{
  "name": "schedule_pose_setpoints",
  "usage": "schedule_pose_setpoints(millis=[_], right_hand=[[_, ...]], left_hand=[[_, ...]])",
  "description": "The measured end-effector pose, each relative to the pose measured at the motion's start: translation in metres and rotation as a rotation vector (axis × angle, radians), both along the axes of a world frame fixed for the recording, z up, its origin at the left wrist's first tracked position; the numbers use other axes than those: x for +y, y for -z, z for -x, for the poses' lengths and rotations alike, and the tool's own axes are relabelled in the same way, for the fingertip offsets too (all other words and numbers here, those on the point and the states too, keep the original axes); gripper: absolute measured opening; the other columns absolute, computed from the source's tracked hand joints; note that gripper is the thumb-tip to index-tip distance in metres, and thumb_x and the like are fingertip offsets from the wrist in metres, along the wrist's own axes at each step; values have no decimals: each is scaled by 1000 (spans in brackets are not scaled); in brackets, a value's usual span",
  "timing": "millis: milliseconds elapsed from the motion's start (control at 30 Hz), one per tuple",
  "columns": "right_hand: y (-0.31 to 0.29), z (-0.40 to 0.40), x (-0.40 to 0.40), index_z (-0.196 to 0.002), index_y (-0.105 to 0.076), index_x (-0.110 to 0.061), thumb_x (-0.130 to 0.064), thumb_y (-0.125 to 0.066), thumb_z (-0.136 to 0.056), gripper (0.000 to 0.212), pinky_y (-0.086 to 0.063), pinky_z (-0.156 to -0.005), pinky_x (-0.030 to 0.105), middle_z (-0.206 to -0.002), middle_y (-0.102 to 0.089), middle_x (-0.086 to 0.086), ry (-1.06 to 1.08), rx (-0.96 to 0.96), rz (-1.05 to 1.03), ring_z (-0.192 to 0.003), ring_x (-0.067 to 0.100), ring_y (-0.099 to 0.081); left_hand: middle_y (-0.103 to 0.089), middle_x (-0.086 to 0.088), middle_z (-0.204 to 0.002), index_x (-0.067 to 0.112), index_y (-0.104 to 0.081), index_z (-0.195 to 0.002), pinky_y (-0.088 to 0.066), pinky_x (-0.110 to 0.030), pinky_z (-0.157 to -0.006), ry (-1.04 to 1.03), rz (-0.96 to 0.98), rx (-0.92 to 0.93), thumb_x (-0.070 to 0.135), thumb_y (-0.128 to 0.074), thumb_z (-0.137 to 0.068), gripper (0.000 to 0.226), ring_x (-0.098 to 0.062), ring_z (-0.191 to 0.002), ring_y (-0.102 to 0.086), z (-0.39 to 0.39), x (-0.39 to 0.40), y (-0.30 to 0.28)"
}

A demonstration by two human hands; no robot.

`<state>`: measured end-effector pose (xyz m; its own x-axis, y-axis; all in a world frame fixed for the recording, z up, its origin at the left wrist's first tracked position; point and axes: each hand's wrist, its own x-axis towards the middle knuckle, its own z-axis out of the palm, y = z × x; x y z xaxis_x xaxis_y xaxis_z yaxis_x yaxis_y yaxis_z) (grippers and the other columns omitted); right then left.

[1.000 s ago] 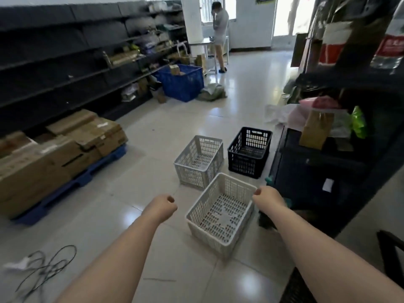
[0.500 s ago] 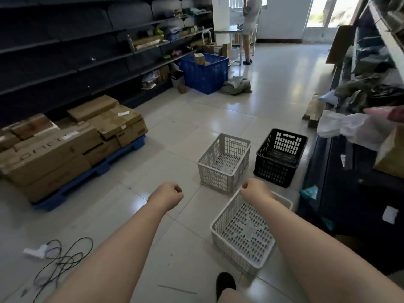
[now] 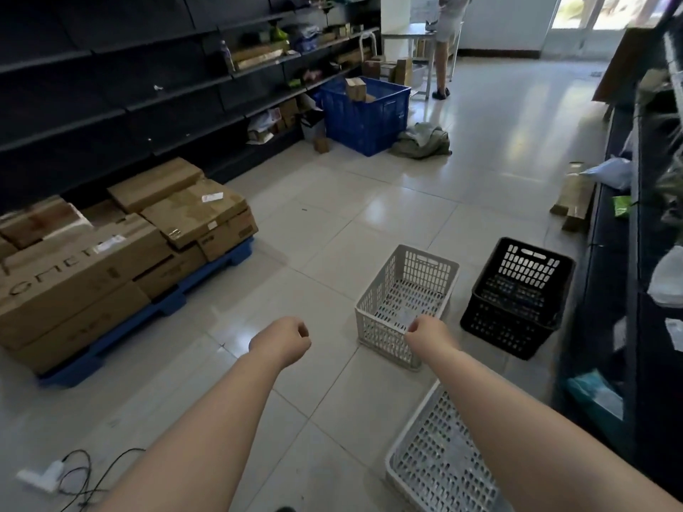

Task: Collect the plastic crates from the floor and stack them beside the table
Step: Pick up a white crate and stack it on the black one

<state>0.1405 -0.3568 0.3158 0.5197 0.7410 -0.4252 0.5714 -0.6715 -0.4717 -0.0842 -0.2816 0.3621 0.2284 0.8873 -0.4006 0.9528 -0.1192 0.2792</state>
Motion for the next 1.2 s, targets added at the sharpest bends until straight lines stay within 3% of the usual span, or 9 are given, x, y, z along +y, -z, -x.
schedule_pose_setpoints(millis=[267, 367, 433, 567, 667, 767, 867, 1067, 1200], right_hand=[[28, -4, 142, -86, -55, -16, -12, -46, -89, 10, -47, -70, 31, -91, -61, 9, 282, 122, -33, -78, 23, -56], [33, -3, 185, -74, -53, -15, -10, -48, -86, 14, -40, -66, 29, -90, -64, 15, 403, 149, -36, -72, 22, -51], [36, -7, 210, -69, -49, -16, -8, -47, -85, 19, -38, -65, 28, -83, -58, 9, 470, 176, -36, -70, 22, -49], [41, -28, 245, -89, -61, -14, -14, -48, -88, 13, -50, -77, 33, -92, -63, 9, 580, 181, -15, -85, 26, -61], [52, -57, 265, -82, -60, -7, -10, -47, -87, 15, -52, -88, 41, -90, -63, 16, 683, 157, 1, -83, 27, -60], [61, -94, 290, -97, -54, -11, -13, -44, -89, 13, -52, -77, 37, -96, -57, 9, 769, 168, 7, -78, 23, -53], [62, -137, 317, -127, -45, -13, -16, -43, -93, 34, -43, -60, 28, -100, -51, 5, 819, 203, 3, -71, 17, -51], [58, -212, 356, -130, -46, -10, -20, -49, -92, 39, -43, -75, 30, -119, -56, 9, 957, 258, -46, -85, 19, -49], [63, -249, 362, -135, -43, -11, -21, -51, -92, 46, -45, -79, 30, -125, -56, 11, 1106, 312, -96, -91, 22, -53]], left_hand=[[-64, -2, -120, 22, -62, -116, -50, -32, -93, 150, 23, -2, 22, -46, -88, 33, -23, -110, -61, -17, 189, 22], [-64, -6, -119, 20, -64, -113, -50, -38, -97, 188, 66, -17, 22, -49, -86, 31, -27, -109, -61, -26, 259, 22], [-66, -7, -115, 19, -65, -109, -51, -39, -97, 223, 92, 3, 21, -50, -85, 29, -27, -106, -62, -36, 300, 25], [-68, -12, -112, 19, -66, -99, -53, -41, -94, 306, 109, 7, 19, -51, -82, 22, -29, -104, -64, -77, 366, 38], [-66, -7, -116, 20, -62, -114, -50, -34, -96, 417, 109, 55, 23, -49, -86, 31, -27, -109, -62, -125, 401, 38], [-67, -4, -116, 21, -59, -118, -50, -34, -96, 504, 87, 84, 25, -48, -87, 34, -26, -108, -62, -181, 435, 39], [-66, -6, -117, 21, -59, -119, -49, -38, -98, 541, 85, 75, 25, -49, -85, 35, -28, -108, -62, -240, 469, 38], [-65, -9, -119, 16, -59, -120, -50, -42, -98, 675, 89, 46, 22, -50, -86, 35, -30, -109, -62, -360, 518, 31], [-64, -16, -121, 6, -62, -119, -48, -35, -96, 795, 139, 19, 15, -53, -89, 32, -32, -112, -60, -440, 530, 41]])
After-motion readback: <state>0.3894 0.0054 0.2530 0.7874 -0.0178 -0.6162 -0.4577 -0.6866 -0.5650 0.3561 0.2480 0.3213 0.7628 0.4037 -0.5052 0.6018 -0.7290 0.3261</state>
